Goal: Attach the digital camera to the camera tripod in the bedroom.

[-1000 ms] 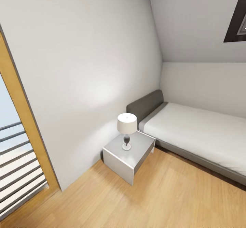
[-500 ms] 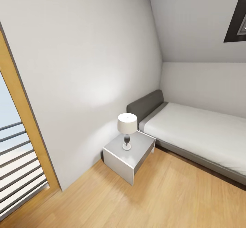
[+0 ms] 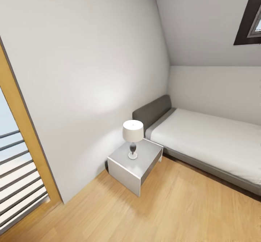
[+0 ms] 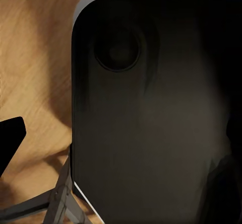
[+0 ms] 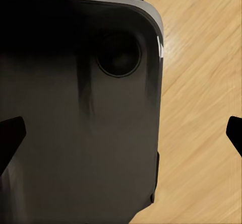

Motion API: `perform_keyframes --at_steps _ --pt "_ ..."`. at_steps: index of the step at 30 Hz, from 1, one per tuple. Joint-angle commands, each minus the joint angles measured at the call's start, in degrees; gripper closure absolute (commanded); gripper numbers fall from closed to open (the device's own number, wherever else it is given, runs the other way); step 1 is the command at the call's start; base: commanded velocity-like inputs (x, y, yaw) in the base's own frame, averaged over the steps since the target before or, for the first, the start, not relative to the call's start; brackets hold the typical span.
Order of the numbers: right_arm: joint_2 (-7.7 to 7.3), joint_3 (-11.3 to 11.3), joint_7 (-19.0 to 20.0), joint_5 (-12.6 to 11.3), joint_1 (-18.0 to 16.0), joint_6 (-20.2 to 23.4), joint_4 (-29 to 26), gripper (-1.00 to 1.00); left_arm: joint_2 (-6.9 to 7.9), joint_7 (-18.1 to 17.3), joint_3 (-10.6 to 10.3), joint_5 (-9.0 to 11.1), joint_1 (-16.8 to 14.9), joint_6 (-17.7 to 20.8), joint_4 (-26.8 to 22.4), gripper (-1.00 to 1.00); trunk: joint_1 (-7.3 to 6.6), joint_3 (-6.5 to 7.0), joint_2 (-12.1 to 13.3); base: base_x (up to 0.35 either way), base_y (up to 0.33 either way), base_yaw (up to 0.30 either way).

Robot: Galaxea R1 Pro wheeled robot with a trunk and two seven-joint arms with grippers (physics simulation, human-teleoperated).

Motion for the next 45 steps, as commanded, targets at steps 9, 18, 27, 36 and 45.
perform_keyframes --at_steps 9,18,27,36,45 --pt "0.01 0.0 0.0 -0.1 0.0 -0.1 0.0 -1.00 0.00 0.0 0.0 0.3 0.0 -0.1 0.0 -1.00 0.00 -0.04 0.0 0.000 0.000 -0.222" --pt "0.01 0.0 0.0 -0.1 0.0 -0.2 0.0 -1.00 0.00 0.0 0.0 0.3 0.0 -0.1 0.0 -1.00 0.00 -0.04 0.0 0.000 0.000 -0.214" --pt "-0.05 0.0 0.0 0.0 0.0 -0.2 0.0 -1.00 0.00 0.0 0.0 0.3 0.0 0.0 0.0 -1.00 0.00 -0.04 0.0 0.000 0.000 -0.078" --pt "-0.12 0.2 0.0 0.2 0.0 0.0 0.0 -1.00 0.00 0.0 0.0 0.3 0.0 0.0 0.0 -1.00 0.00 -0.04 0.0 0.000 0.000 -0.008" --pt "-0.23 0.3 0.0 0.1 0.0 0.0 0.0 -1.00 0.00 0.0 0.0 0.3 0.0 0.0 0.0 -1.00 0.00 -0.04 0.0 0.000 0.000 0.000"
